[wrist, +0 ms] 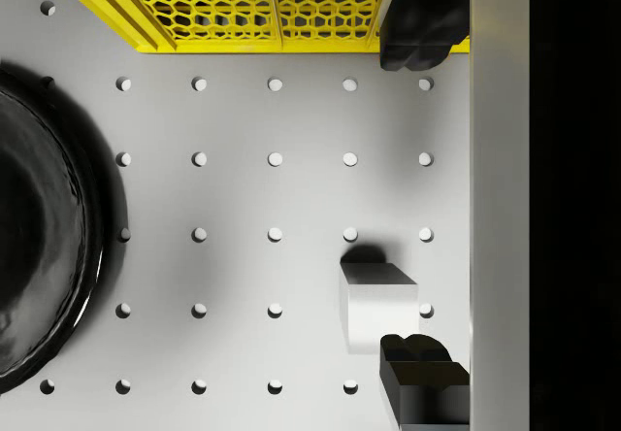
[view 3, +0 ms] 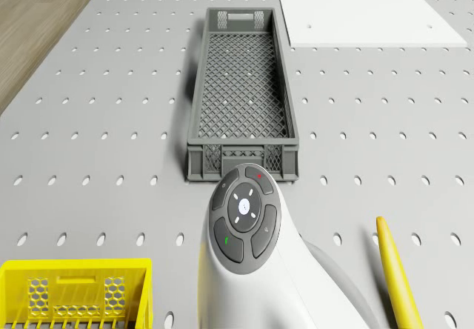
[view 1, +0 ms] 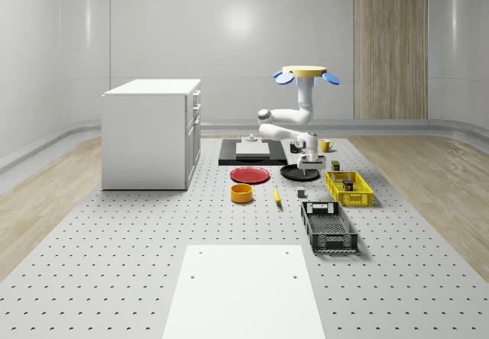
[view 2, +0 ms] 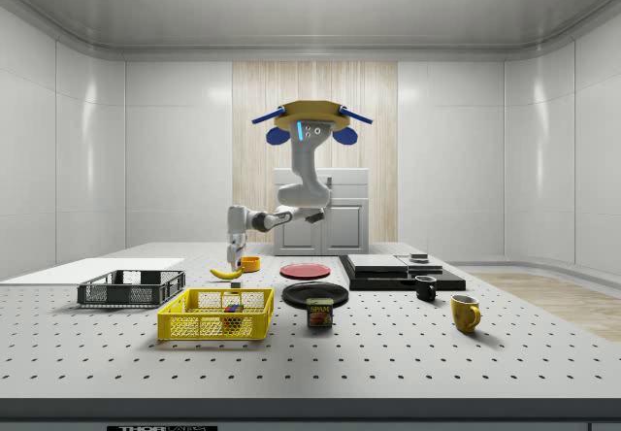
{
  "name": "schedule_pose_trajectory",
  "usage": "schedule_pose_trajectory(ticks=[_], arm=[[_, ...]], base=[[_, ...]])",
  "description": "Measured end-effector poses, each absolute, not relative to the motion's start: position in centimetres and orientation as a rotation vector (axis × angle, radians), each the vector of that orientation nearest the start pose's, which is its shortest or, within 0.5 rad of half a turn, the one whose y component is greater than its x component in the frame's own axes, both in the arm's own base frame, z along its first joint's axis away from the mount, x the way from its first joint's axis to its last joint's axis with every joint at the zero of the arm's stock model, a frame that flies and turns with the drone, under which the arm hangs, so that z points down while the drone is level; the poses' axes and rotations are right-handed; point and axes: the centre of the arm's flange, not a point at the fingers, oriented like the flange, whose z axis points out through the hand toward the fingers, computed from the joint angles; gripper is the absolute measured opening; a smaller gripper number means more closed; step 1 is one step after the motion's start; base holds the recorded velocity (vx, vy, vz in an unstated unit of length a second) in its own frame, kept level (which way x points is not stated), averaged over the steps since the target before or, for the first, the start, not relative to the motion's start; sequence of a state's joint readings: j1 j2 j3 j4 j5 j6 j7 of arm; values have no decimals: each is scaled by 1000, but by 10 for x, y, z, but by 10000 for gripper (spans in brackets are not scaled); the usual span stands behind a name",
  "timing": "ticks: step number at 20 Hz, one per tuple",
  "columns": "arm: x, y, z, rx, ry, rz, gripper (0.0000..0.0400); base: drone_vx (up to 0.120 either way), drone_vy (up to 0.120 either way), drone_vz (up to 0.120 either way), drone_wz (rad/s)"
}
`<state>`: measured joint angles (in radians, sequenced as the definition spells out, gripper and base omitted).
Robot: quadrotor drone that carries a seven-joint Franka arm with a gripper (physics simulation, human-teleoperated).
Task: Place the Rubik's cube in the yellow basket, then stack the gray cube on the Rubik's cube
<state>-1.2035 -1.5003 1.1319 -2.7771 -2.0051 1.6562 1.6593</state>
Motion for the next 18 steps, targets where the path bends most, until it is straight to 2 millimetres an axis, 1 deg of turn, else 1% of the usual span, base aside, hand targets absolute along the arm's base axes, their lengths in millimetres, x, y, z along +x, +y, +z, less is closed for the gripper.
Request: schedule_pose_trajectory(ticks=[2,8,10,13,15,16,18], arm=[[315,8,565,1,-2,786,400],[315,8,565,1,-2,786,400],[315,8,565,1,-2,786,400],[315,8,565,1,-2,786,400],[315,8,565,1,-2,786,400],[315,8,565,1,-2,786,400],[315,8,565,1,-2,786,400]], base=[[0,-120,0,0],[0,-120,-120,0],[0,-100,-20,0],[93,0,0,0],[0,0,0,0],[0,0,-40,0],[0,0,-120,0]])
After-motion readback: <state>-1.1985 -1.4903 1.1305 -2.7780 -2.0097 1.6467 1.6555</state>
